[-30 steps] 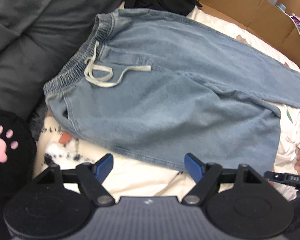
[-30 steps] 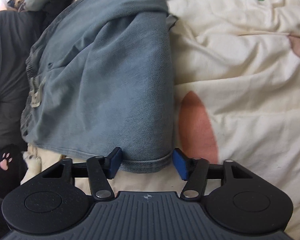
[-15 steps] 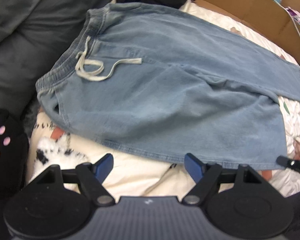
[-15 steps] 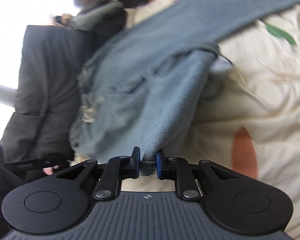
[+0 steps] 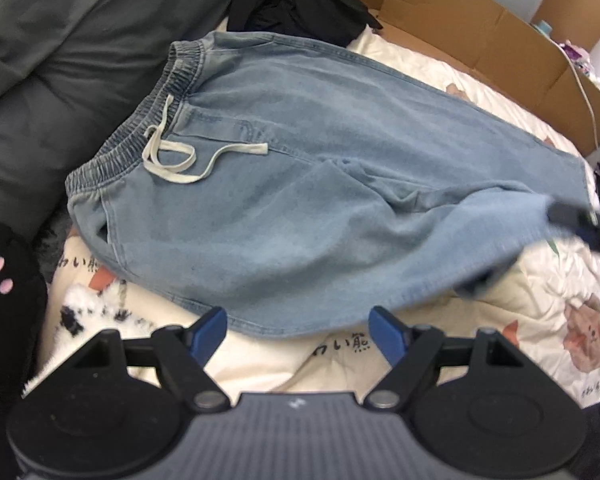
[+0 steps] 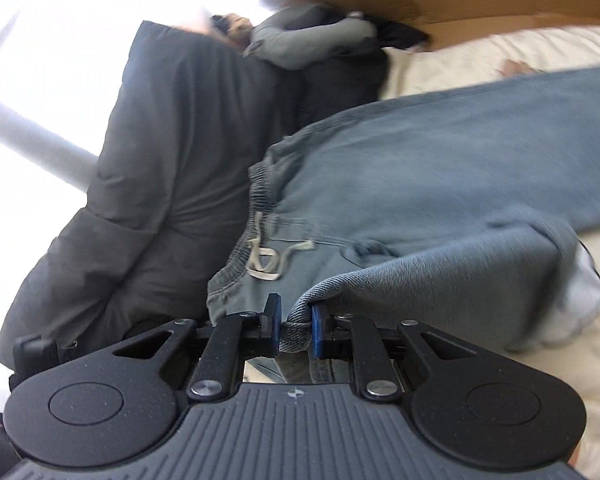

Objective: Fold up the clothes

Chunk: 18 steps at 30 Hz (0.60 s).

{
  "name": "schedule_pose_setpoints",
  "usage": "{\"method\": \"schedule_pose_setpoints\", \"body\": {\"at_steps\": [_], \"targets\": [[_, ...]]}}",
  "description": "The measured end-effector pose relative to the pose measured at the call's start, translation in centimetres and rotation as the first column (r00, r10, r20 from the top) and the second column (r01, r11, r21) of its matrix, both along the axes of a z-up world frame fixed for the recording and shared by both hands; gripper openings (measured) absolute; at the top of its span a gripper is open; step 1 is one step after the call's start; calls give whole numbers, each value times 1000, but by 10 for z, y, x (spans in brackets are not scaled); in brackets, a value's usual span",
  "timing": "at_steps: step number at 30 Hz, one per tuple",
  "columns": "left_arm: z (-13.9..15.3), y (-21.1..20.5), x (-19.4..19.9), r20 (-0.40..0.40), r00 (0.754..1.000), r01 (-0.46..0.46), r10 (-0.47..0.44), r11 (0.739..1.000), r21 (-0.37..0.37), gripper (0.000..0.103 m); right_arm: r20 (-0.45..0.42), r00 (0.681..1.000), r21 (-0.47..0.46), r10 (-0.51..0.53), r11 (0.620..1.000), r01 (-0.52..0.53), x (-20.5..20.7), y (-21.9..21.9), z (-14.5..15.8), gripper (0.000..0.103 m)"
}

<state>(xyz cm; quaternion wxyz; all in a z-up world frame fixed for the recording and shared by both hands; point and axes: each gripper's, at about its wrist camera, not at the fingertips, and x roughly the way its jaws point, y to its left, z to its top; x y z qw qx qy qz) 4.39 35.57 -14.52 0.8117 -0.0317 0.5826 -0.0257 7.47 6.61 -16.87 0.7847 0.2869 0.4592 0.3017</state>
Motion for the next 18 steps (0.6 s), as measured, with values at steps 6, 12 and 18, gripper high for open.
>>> {"method": "schedule_pose_setpoints", "body": {"at_steps": [6,12,18], "targets": [[-8,5,-14,-12,1000,-20,19,999,-44,80,24,998,-23,53,998,-53,40,36,-15,14],[-33,1,-11,-13,1000,-2,1,999,-36,80,-8,1000,-84,23,996,-23,77,52,-33,14],[-58,-11,6,-14,1000,13,-14,999,-46,80,-39,999,-143,-8,990,2,114,60,-53,15]]}}
